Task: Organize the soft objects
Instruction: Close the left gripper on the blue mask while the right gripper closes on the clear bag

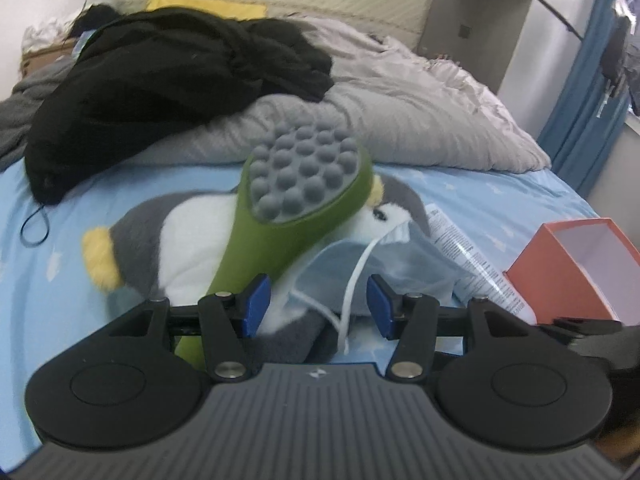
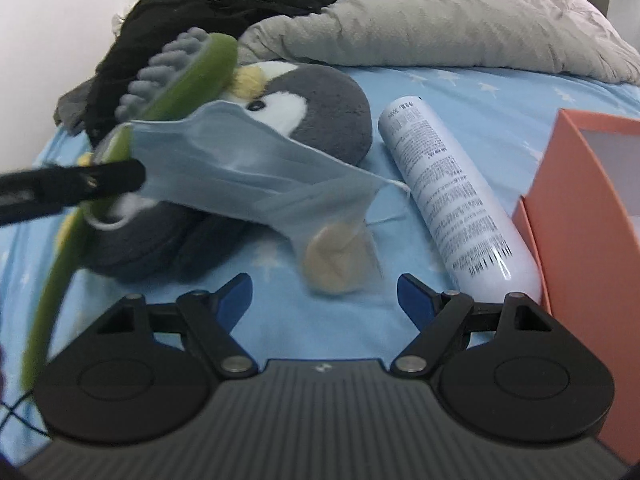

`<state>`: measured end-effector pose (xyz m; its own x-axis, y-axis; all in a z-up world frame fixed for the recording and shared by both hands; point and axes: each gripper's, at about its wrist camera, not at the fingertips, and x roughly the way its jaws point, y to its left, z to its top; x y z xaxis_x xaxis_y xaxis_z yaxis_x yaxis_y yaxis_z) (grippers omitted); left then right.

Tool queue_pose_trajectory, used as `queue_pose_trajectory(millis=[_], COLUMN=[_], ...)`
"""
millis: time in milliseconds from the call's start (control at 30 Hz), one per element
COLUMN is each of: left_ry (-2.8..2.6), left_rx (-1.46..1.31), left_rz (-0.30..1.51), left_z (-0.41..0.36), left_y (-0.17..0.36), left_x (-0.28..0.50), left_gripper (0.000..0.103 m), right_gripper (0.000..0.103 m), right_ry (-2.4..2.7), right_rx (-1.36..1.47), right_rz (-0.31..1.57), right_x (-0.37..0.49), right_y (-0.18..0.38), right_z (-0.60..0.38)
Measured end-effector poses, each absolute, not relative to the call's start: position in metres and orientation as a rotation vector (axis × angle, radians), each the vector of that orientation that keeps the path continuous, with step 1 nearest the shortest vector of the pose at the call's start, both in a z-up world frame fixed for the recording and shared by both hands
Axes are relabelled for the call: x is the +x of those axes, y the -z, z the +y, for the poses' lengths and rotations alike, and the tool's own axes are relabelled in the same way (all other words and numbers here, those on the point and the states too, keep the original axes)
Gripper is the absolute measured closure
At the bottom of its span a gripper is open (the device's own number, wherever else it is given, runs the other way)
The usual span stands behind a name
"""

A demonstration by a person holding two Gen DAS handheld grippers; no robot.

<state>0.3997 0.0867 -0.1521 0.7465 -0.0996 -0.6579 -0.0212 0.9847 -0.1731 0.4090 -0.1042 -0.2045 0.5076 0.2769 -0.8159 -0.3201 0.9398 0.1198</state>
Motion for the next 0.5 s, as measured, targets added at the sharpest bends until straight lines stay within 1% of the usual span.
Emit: queue_pose_trajectory(millis=[167, 233, 300, 333, 367, 400, 433, 467, 500], left_ry=[0.12, 0.122, 0.106, 0.098, 0.096, 0.089, 0.083, 0.081, 0.081], left_rx=[-0.132, -0.136, -0.116, -0.102, -0.094, -0.094, -0.102, -0.115, -0.13], left_rz=[0.719, 0.728, 0.74, 0.745, 0.752, 0.762, 0.768, 0.767, 0.762], left_z=[0.08, 0.078, 0.075, 0.073, 0.072, 0.071, 0.072, 0.073, 0.074], left_y=[0.156, 0.161, 0.166, 0.169, 0.172, 0.175, 0.177, 0.178, 0.178], left_x=[0.413, 0.417, 0.422, 0.424, 0.426, 0.427, 0.428, 0.427, 0.425], left_gripper=[0.045, 0.047, 0.055, 0.063, 0.075, 0.081, 0.091, 0.095, 0.096], right_gripper=[0.022, 0.029, 0.029, 0.033, 0.036, 0.038, 0.041, 0.046, 0.05], right_ry=[-0.358, -0.362, -0.375, -0.38, -0.39, -0.392, -0.393, -0.398, -0.402], right_rx=[-0.076, -0.083, -0.081, -0.086, -0.101, -0.115, -0.127, -0.135, -0.139], right_rz=[0.945, 0.956, 0.96, 0.964, 0.968, 0.968, 0.963, 0.96, 0.96], right_x=[0.423, 0.428, 0.43, 0.43, 0.429, 0.428, 0.426, 0.425, 0.424], right_y=[0.22, 0.227, 0.232, 0.234, 0.236, 0.237, 0.238, 0.237, 0.237], right_z=[-0.097, -0.096, -0.095, -0.094, -0.092, -0.09, -0.089, -0.088, -0.088])
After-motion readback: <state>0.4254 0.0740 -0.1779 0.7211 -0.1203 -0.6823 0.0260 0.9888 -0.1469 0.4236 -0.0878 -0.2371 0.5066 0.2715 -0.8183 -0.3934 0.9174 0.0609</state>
